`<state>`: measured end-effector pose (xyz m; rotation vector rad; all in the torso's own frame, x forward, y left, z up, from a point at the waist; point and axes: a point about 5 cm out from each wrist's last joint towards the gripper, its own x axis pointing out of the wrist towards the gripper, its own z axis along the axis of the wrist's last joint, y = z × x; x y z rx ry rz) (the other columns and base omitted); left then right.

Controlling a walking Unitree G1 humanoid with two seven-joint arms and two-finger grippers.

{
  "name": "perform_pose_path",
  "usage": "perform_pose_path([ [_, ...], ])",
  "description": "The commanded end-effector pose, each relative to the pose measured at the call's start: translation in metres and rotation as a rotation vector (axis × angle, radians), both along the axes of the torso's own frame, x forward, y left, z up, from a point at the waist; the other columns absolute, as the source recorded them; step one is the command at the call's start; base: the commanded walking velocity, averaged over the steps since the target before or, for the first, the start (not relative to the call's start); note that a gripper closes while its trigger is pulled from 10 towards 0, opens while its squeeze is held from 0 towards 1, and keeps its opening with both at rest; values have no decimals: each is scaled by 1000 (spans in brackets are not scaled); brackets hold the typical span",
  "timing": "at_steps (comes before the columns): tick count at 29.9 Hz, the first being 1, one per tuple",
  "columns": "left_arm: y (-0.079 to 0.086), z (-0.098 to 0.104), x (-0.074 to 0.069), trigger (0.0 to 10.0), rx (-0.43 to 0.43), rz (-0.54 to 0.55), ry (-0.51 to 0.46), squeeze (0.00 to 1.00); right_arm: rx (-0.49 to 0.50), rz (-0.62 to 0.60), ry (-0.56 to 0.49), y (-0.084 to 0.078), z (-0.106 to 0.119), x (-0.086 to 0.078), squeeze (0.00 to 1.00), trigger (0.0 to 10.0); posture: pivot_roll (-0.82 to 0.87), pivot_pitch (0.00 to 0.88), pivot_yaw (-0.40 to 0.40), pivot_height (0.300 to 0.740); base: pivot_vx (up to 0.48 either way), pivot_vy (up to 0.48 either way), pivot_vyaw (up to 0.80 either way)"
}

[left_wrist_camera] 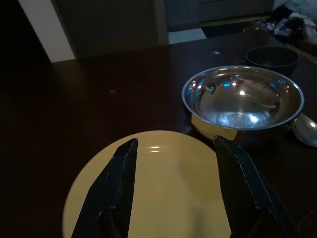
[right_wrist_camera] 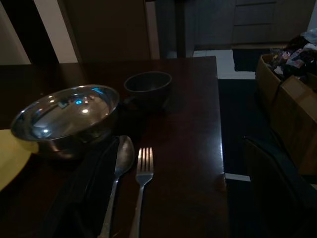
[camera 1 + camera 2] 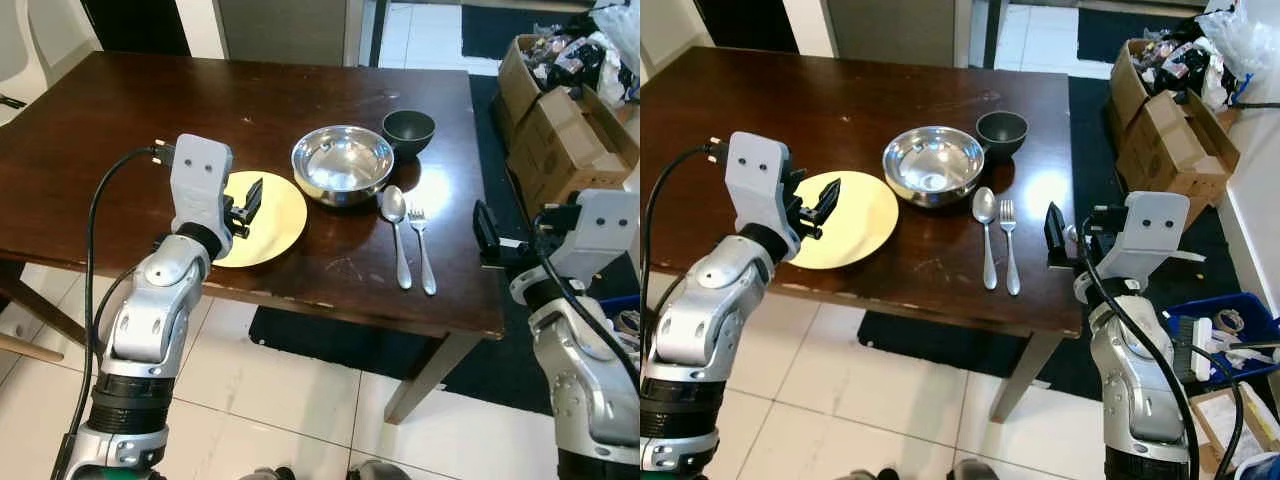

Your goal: Setting the table

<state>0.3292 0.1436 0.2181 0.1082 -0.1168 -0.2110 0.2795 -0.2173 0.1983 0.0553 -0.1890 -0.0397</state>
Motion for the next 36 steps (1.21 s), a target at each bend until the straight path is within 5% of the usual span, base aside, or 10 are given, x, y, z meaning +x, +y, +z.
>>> perform_pose_path([
  [1, 6, -4, 1, 10000, 2, 26, 16, 0, 13, 2, 14, 0, -4, -2, 0, 10000, -179, 54, 104, 740, 435, 0, 0],
  [10, 7, -4, 2, 10000, 7, 25, 18, 0, 12, -3, 16, 0, -5, -3, 0, 10000, -180, 58, 106, 740, 455, 0, 0],
  [25, 4, 9, -6, 10000, 117, -292, 34, 0, -125, 105, 126, -2, -15, -5, 0, 10000, -174, 63, 103, 740, 0, 0, 0],
  [36, -1, 13, -8, 10000, 123, -347, 24, 0, -128, 158, 152, 5, -19, -7, 0, 10000, -173, 68, 104, 740, 0, 0, 0],
])
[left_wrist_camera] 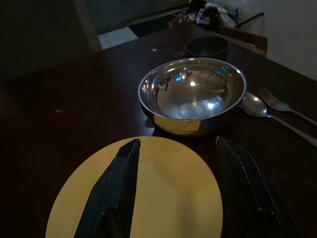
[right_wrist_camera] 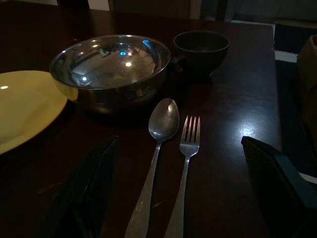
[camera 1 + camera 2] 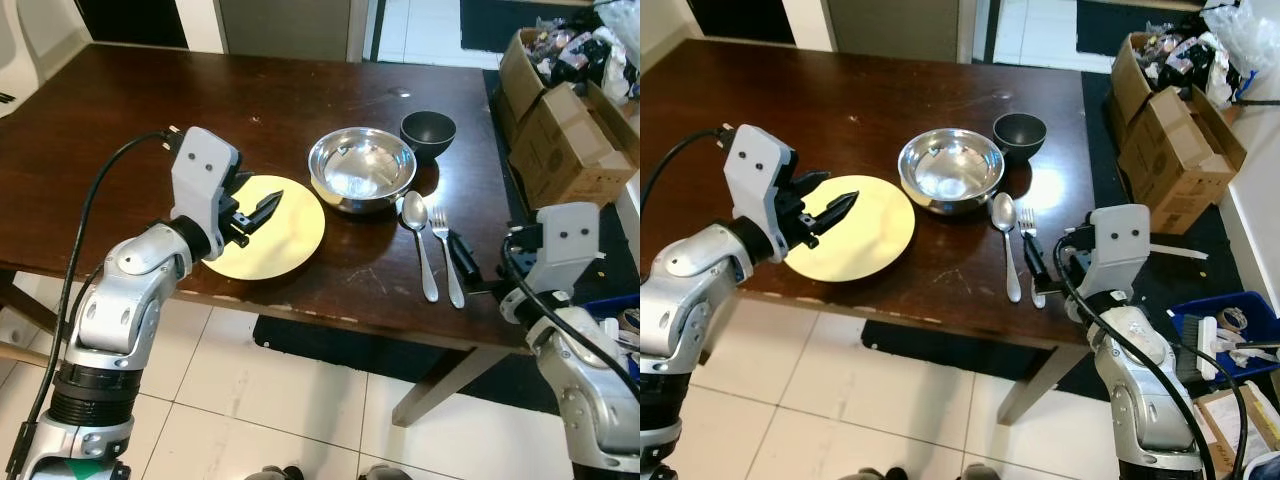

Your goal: Setting the table

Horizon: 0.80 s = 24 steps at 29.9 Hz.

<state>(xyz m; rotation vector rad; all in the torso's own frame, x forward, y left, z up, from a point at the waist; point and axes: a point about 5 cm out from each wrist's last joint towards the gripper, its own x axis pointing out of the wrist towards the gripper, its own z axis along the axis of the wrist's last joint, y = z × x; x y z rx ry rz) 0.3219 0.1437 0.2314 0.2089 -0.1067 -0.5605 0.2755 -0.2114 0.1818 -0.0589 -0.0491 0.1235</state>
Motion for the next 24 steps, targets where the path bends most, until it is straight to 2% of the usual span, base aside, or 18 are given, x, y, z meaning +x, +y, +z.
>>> perform_pose_path([
  [1, -2, -1, 0, 10000, 2, -5, 9, 0, -2, 1, 14, -1, -2, -3, 0, 10000, -173, 68, 104, 740, 0, 0, 0],
  [7, -2, -3, 1, 10000, -9, 12, 20, 0, -34, -22, 51, -5, -7, -2, 0, 10000, -176, 67, 100, 740, 0, 0, 0],
  [9, -2, -4, 1, 10000, -12, 26, 29, 0, -114, -80, 94, -14, -13, 1, 0, 10000, -171, 66, 101, 740, 0, 0, 0],
  [13, -4, -7, 1, 10000, -10, 31, 42, 0, -149, -128, 121, -23, -16, 3, 0, 10000, -171, 66, 101, 740, 0, 0, 0],
  [16, -29, -10, 4, 10000, -8, -48, 66, 0, -222, -175, 142, -44, -11, 9, 0, 10000, -172, 69, 104, 740, 0, 0, 0],
  [17, -29, -10, 4, 10000, -8, -48, 66, 0, -222, -175, 142, -44, -11, 9, 0, 10000, -172, 69, 104, 740, 0, 0, 0],
  [18, -43, -7, 5, 10000, 7, -117, 63, 0, -157, -146, 171, -46, -10, 13, 0, 10000, -177, 72, 106, 740, 0, 0, 0],
  [19, -43, -7, 5, 10000, 7, -117, 63, 0, -157, -146, 171, -46, -10, 13, 0, 10000, -177, 72, 106, 740, 0, 0, 0],
  [22, -87, 12, 7, 10000, 101, -396, 6, 0, -11, 16, 238, -47, -7, 27, 0, 10000, -186, 84, 121, 740, 0, 0, 0],
  [23, -93, 16, 7, 10000, 118, -445, -7, 0, -1, 33, 246, -49, -6, 30, 0, 10000, -186, 84, 121, 740, 0, 0, 0],
  [24, -93, 16, 7, 10000, 118, -445, -7, 0, -1, 33, 246, -49, -6, 30, 0, 10000, -186, 84, 121, 740, 0, 0, 0],
])
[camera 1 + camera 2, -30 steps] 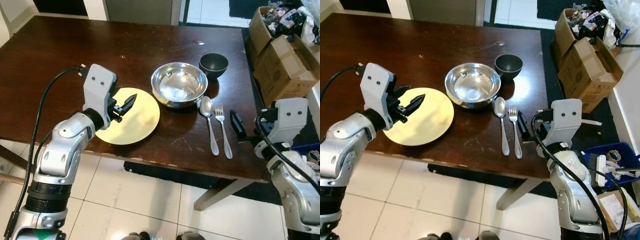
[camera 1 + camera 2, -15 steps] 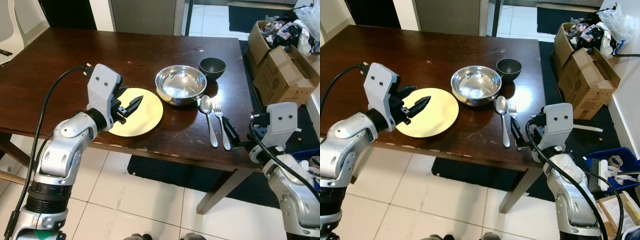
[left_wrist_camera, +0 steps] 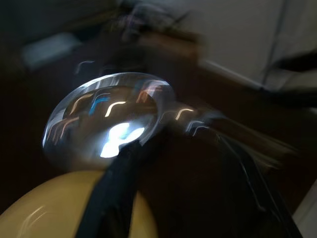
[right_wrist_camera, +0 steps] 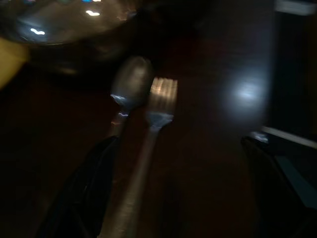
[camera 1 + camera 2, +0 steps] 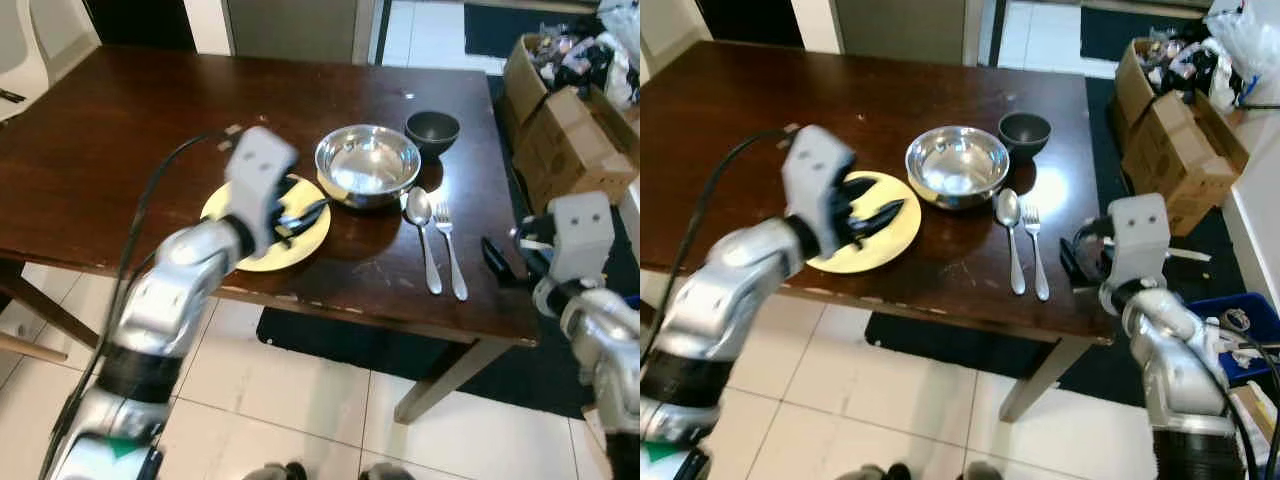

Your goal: Setting the table

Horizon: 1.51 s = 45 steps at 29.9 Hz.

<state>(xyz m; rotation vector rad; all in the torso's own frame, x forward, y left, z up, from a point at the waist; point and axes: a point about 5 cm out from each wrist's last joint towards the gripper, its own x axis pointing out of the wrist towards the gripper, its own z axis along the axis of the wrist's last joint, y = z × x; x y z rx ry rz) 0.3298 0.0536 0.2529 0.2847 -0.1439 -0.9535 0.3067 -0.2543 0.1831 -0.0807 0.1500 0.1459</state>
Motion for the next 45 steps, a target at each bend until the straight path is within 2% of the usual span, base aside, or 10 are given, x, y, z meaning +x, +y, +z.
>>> perform_pose_path([
  [1, -12, -2, 0, 10000, 55, -102, -6, 0, 77, 33, 62, -8, -7, 2, 0, 10000, -191, 90, 136, 740, 0, 0, 0],
  [4, -35, 5, 0, 10000, 103, -197, -57, 0, 301, 82, 81, -15, -2, 14, 0, 10000, -205, 100, 148, 740, 0, 0, 0],
  [6, -48, 8, -1, 10000, 114, -228, -77, 0, 333, 89, 104, -21, -4, 20, 0, 10000, -205, 104, 151, 740, 0, 0, 0],
  [9, -55, 9, -3, 10000, 109, -250, -81, 0, 324, 86, 129, -23, -7, 24, 0, 10000, -201, 108, 149, 740, 0, 0, 0],
  [13, -68, 10, -12, 10000, 91, -296, -73, 0, 96, 157, 250, -4, -37, 30, 0, 10000, -182, 125, 148, 740, 0, 0, 0],
  [18, -65, 9, -15, 10000, 78, -318, -63, 0, 65, 250, 268, 14, -44, 36, 0, 10000, -148, 146, 139, 740, 0, 0, 0],
  [26, -52, 8, -17, 10000, 71, -292, -53, 0, 15, 266, 244, 18, -39, 48, 0, 10000, -117, 169, 130, 740, 0, 0, 0],
  [35, -38, 3, -19, 10000, 62, -238, -22, 0, -166, 30, 289, -17, -50, 48, 0, 10000, -112, 201, 136, 740, 0, 0, 0],
  [40, -36, 0, -21, 10000, 64, -231, -8, 0, -154, -38, 270, -28, -50, 45, 0, 10000, -112, 209, 142, 740, 0, 0, 0],
  [45, -35, 0, -21, 10000, 61, -223, 3, 0, -34, 13, 177, -27, -37, 48, 0, 10000, -110, 212, 145, 740, 0, 0, 0],
])
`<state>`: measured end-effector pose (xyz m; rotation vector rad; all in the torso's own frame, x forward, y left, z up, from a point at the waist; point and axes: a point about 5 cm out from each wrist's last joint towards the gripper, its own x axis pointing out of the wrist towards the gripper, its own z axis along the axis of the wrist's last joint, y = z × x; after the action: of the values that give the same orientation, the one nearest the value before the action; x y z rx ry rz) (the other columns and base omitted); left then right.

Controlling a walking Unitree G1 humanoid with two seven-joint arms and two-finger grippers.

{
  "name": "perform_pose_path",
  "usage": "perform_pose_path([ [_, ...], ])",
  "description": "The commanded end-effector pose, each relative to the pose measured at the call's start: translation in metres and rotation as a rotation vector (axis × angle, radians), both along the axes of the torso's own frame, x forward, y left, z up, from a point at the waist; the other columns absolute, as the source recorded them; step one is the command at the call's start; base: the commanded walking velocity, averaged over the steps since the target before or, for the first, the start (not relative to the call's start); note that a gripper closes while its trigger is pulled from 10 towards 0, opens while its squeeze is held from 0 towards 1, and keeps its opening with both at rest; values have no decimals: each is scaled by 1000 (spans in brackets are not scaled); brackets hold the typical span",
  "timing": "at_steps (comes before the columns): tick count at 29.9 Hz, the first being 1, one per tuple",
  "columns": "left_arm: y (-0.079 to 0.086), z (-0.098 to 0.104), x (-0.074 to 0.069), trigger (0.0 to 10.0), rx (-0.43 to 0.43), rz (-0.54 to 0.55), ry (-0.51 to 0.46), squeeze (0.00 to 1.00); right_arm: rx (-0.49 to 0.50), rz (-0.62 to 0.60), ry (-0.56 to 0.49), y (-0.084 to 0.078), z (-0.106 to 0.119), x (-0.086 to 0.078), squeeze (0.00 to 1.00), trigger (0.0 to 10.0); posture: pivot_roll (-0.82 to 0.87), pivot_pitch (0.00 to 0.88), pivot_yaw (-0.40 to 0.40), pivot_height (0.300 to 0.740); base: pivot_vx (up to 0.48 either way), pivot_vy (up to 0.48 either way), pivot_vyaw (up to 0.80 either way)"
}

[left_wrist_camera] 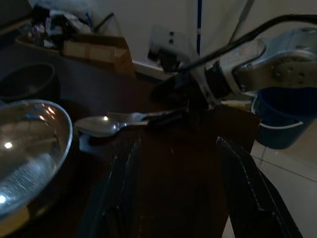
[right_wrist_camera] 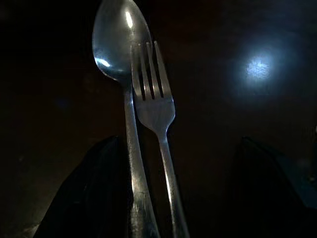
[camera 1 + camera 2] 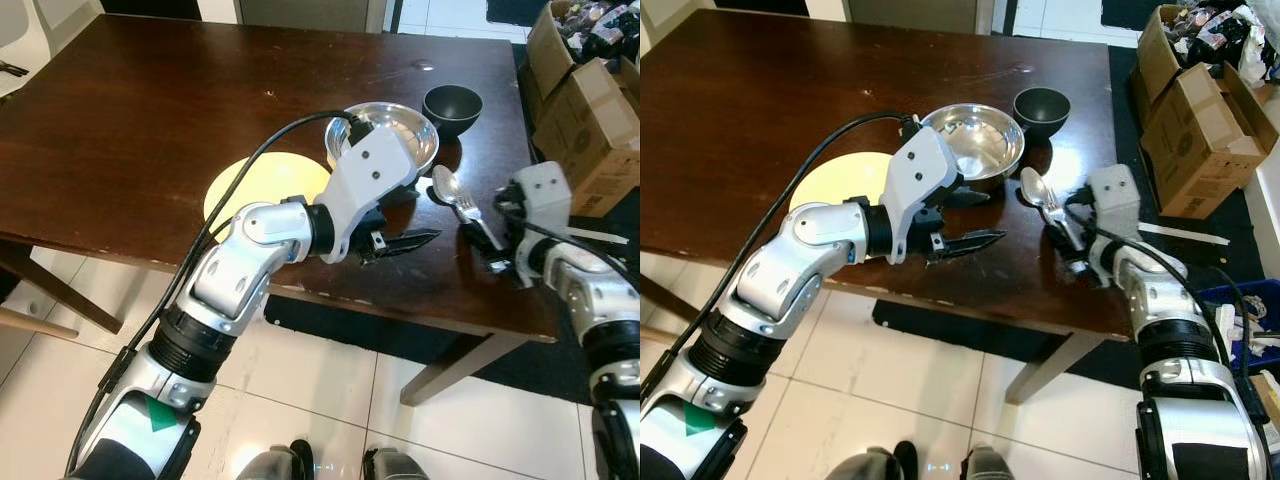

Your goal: Setting the table

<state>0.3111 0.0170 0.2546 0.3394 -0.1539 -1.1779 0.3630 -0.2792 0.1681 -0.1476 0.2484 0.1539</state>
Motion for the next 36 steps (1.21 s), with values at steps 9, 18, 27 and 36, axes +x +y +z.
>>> perform_pose_path([
  [9, 2, -4, -5, 10000, 0, 0, 25, 0, 111, 105, -82, -13, 13, -10, 0, 10000, -116, 215, 150, 740, 0, 0, 0],
  [18, 2, -5, -6, 10000, 3, 2, 33, 0, -30, 12, -84, -47, 20, -19, 0, 10000, -115, 218, 153, 740, 0, 0, 0],
  [27, 2, -6, -7, 10000, 4, -3, 37, 0, -39, 52, -50, -61, 21, -31, 0, 10000, -122, 214, 164, 740, 0, 0, 0],
  [36, 5, -5, -7, 10000, 10, 1, 34, 0, -48, 166, 26, -51, 6, -32, 0, 10000, -107, 207, 165, 740, 0, 0, 0],
])
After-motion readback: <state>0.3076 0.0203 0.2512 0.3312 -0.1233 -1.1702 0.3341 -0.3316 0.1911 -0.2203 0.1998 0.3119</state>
